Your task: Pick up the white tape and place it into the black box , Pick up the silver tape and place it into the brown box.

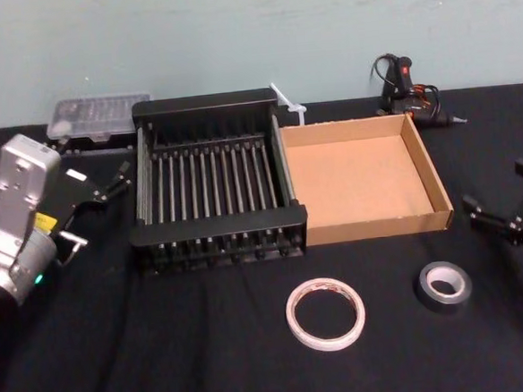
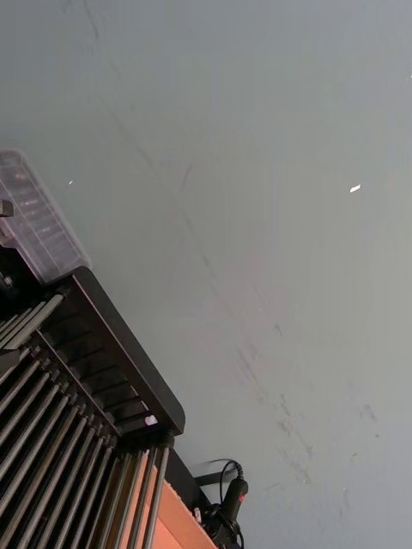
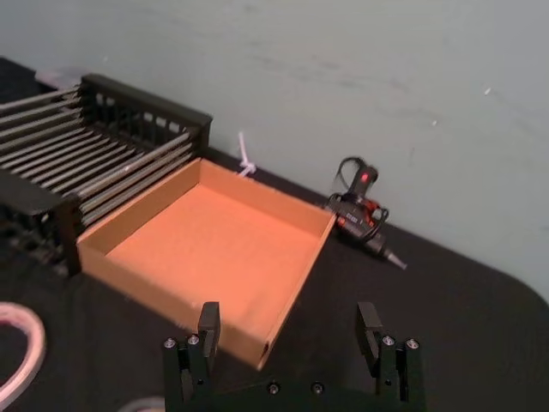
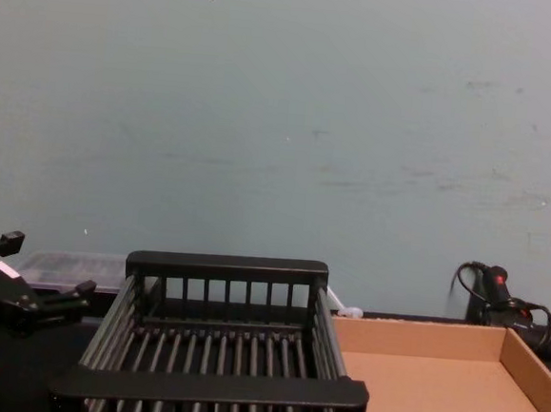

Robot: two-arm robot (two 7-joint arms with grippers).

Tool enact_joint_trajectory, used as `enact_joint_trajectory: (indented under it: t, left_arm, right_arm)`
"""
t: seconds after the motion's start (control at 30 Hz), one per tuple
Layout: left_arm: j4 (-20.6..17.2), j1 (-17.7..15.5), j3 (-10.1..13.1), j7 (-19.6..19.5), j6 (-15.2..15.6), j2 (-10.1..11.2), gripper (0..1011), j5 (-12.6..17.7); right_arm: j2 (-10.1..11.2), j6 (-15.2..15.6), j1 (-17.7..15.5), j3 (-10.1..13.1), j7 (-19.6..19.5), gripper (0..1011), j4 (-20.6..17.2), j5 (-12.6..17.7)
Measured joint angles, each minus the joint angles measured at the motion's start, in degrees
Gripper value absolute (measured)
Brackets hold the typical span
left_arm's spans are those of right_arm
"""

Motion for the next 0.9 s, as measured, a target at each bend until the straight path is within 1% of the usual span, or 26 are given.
enact_joint_trajectory:
  t: [0.1,0.17,0.2,0.37,0.4,0.53,0.67,0.9]
  left_arm:
    - [0.00,0.00,0.00,0.00,0.00,0.00,1001,0.00]
    - [0.00,0.00,0.00,0.00,0.00,0.00,1001,0.00]
    - [0.00,0.00,0.00,0.00,0.00,0.00,1001,0.00]
    - [0.00,0.00,0.00,0.00,0.00,0.00,1001,0.00]
    - [0.00,0.00,0.00,0.00,0.00,0.00,1001,0.00]
    - [0.00,0.00,0.00,0.00,0.00,0.00,1001,0.00]
    - [0.00,0.00,0.00,0.00,0.00,0.00,1001,0.00]
    - [0.00,0.00,0.00,0.00,0.00,0.00,1001,0.00]
  right_arm:
    - [0.32,0.74,-1.16,0.59,0.45,1002,-0.64,0.30]
    - [0.72,1.96,-2.63,1.25,1.11,1002,-1.39,0.69]
    - [0.72,1.96,-2.63,1.25,1.11,1002,-1.39,0.69]
    - [1.10,4.49,-4.40,1.66,2.61,1002,-2.06,1.21]
    - [1.10,4.49,-4.40,1.66,2.61,1002,-2.06,1.21]
    - [1.21,6.35,-4.95,1.67,4.00,1002,-2.14,1.50]
    - [1.11,7.37,-5.17,1.74,4.99,1002,-2.03,1.58]
    - [0.14,9.22,-4.56,1.49,6.38,1002,-1.06,1.57]
